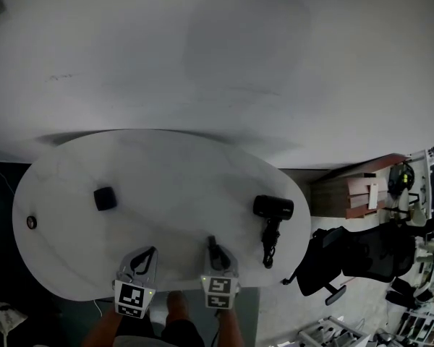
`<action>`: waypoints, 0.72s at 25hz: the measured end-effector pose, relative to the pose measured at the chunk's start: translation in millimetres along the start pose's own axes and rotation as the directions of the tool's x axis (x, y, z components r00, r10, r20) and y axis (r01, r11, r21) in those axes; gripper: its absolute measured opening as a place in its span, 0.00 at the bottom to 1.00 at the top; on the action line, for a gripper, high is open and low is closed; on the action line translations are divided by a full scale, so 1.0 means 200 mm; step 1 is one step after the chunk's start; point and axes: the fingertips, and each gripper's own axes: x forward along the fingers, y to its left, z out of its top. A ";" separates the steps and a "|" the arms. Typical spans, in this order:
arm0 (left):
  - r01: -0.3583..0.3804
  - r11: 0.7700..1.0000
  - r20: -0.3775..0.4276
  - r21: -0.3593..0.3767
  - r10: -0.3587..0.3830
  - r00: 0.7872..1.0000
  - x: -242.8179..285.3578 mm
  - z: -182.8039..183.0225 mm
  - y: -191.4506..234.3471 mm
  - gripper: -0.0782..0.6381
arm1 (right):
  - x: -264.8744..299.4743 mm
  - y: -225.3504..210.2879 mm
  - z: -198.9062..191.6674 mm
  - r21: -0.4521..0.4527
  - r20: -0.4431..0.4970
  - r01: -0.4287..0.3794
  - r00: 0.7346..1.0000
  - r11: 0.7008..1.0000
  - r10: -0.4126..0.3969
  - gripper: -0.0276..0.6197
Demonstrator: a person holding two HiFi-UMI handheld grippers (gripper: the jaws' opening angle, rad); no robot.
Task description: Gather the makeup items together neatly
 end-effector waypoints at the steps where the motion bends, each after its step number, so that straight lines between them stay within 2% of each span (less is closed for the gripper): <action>1: 0.000 1.000 -0.002 0.001 0.000 1.000 0.00 0.00 0.00 0.12 | 0.00 0.00 0.00 -0.001 0.001 0.000 1.000 1.000 0.000 0.21; 7: 0.004 1.000 0.003 0.003 -0.004 1.000 0.00 0.01 -0.02 0.12 | 0.00 -0.01 0.00 0.011 0.011 0.011 1.000 1.000 -0.011 0.21; 8: 0.003 1.000 0.004 0.004 -0.003 1.000 0.00 0.01 -0.02 0.12 | 0.00 -0.01 0.00 0.018 0.017 0.011 1.000 1.000 -0.011 0.24; 10: 0.001 1.000 0.007 0.003 -0.001 1.000 -0.01 0.02 -0.02 0.12 | 0.00 -0.01 0.00 0.036 0.027 0.005 1.000 0.999 -0.006 0.39; 11: 0.000 1.000 0.008 0.003 0.000 1.000 -0.01 0.02 -0.01 0.12 | -0.01 -0.01 0.00 0.042 0.029 0.003 1.000 0.999 -0.005 0.41; 18: -0.007 1.000 0.028 0.008 0.007 1.000 -0.05 0.04 -0.01 0.12 | -0.03 -0.01 0.02 0.041 0.041 0.011 0.999 0.999 -0.013 0.41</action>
